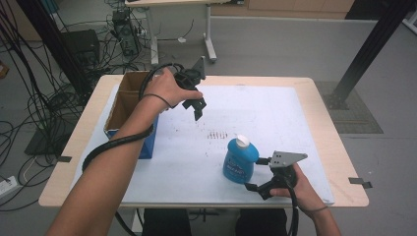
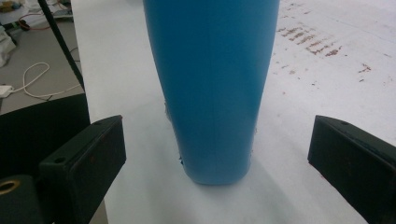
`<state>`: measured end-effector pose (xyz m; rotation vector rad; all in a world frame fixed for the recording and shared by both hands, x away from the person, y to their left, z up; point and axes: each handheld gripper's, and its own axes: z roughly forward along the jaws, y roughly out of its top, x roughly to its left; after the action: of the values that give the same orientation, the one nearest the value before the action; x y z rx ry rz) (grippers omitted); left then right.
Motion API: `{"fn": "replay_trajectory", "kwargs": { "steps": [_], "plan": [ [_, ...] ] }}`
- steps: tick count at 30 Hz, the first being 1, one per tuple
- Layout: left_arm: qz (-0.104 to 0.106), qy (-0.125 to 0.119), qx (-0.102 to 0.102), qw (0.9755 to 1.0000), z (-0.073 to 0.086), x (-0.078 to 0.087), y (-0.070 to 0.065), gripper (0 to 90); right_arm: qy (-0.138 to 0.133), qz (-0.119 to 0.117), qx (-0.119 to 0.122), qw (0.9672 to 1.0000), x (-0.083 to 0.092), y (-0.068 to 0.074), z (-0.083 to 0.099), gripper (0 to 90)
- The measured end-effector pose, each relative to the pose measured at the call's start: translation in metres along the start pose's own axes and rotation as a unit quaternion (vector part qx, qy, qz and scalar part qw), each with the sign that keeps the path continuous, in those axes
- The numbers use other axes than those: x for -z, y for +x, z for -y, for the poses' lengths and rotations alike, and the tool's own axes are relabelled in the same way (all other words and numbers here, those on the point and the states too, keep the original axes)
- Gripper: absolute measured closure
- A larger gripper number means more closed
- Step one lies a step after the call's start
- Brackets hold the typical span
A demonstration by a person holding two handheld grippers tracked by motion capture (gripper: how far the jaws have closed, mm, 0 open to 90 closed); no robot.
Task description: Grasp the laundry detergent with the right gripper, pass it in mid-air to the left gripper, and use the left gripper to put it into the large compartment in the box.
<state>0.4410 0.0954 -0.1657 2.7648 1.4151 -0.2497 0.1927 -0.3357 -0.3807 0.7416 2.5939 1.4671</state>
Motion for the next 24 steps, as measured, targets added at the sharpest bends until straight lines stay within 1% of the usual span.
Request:
{"fn": "replay_trajectory", "kwargs": {
  "steps": [6,9,18,21,24],
  "plan": [
    [-0.001,0.002,-0.002,1.0000,-0.0012,-0.0002,-0.0005,6.6,-0.001,0.000,0.001,1.0000,-0.0001,0.0002,-0.0003,4.0],
    [-0.001,-0.001,0.000,1.0000,-0.0007,-0.0004,-0.0004,6.6,-0.001,0.000,0.000,1.0000,0.0000,0.0000,-0.0002,4.0],
    [-0.001,-0.001,-0.001,1.0000,-0.0006,0.0000,-0.0004,6.7,-0.004,-0.001,-0.003,1.0000,-0.0002,0.0001,0.0008,4.0],
    [0.001,-0.001,0.003,1.0000,0.0002,-0.0011,-0.0004,6.7,-0.005,-0.001,-0.001,1.0000,-0.0006,0.0005,0.0009,3.9],
    [0.000,0.001,-0.002,1.0000,-0.0001,-0.0016,-0.0003,6.8,-0.006,-0.001,-0.002,1.0000,-0.0012,0.0010,0.0008,3.6]
  ]
}}
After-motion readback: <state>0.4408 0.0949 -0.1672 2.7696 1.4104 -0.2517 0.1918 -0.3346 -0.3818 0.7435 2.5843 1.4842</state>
